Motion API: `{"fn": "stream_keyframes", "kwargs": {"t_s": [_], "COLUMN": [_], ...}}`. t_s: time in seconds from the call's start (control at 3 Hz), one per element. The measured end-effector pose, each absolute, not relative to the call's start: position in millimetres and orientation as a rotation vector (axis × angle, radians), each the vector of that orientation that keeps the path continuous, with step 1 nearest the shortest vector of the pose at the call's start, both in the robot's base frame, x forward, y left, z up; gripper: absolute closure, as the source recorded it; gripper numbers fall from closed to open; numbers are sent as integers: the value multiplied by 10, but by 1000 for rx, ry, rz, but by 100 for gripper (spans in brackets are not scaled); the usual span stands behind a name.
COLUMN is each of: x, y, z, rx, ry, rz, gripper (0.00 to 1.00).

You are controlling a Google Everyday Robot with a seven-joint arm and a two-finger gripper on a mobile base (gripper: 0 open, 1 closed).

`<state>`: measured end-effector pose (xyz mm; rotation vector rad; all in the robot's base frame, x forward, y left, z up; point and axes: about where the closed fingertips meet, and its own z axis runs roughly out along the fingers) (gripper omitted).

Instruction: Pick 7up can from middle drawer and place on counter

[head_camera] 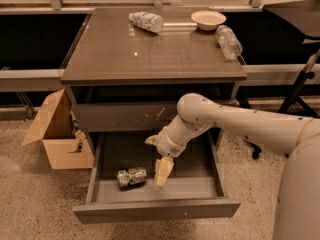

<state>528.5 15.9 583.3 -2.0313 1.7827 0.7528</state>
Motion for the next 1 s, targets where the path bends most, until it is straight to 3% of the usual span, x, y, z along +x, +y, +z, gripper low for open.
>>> {"fn": "stream_keyframes", "kwargs": {"t_s": [1.0], "x": [5595], "y": [503], "z": [5035], "rx": [-2053], "ry": [1869], "rz": [702], "gripper": [0]}}
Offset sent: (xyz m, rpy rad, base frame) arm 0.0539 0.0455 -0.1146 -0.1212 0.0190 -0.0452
